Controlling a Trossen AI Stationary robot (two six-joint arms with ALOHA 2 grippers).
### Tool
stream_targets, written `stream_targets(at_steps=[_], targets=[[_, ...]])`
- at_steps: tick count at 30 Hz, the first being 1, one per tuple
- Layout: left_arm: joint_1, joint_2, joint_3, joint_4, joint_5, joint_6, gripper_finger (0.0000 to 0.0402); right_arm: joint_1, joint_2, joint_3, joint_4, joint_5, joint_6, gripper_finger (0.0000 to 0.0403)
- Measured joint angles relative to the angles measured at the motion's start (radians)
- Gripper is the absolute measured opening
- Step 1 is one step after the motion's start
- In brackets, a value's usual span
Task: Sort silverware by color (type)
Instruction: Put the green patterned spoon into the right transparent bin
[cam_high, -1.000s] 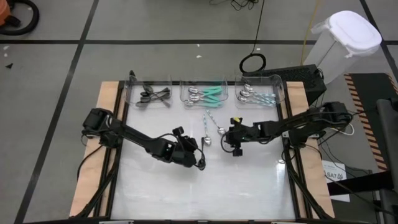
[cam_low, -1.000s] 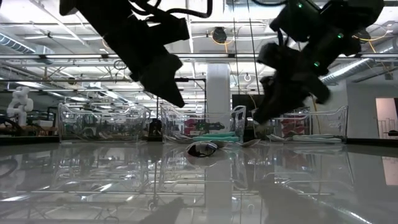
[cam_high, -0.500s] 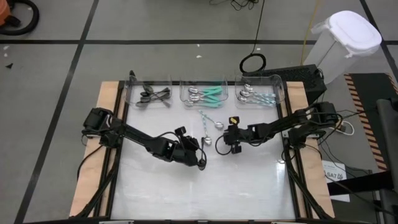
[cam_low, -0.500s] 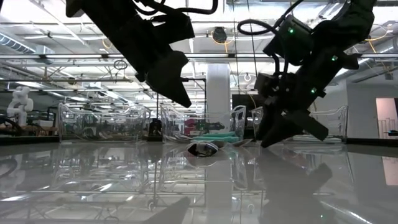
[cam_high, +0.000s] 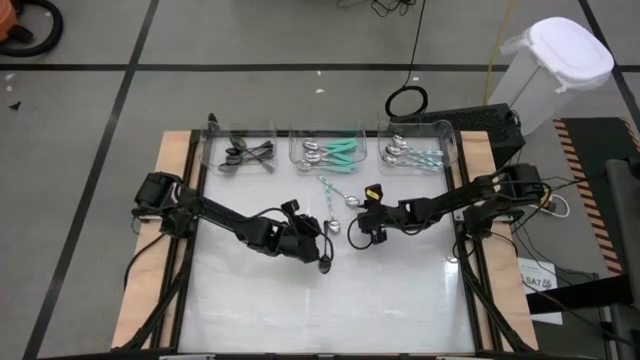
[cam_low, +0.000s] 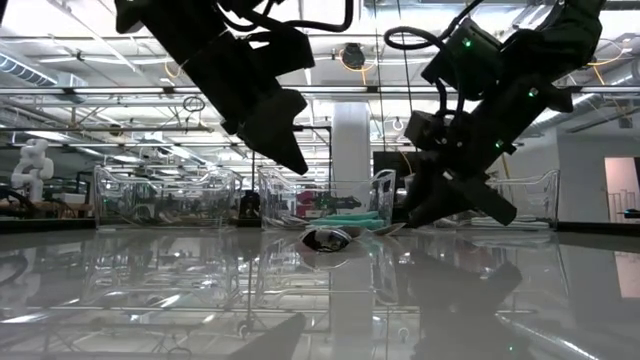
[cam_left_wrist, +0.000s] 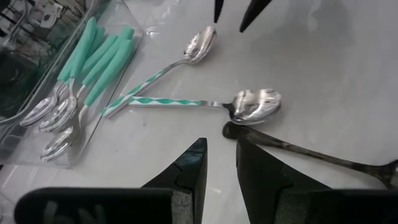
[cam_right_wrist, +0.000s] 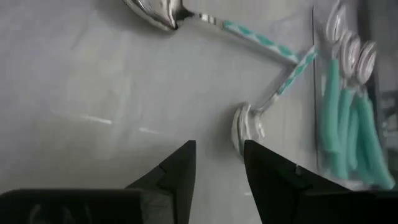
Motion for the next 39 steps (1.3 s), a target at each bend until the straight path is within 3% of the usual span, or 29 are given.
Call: stream_targets(at_steps=[16,32,39], targets=[[0.012,0.0,0.0,0.016,0.019,0.001,0.0088,-0.057,0.129,0.003,0.198,-0.012,-0.128,0.0128],[0.012,0.0,0.0,0.015,0.019,0.004,0.0088,-0.086,0.131,0.002,0.14,-0.016,-0.124,0.0009],[0.013,0.0,0.0,0.015,0.019,0.004,0.0088,-0.059,0.118,0.001,0.103,-0.008,-0.085,0.0003]])
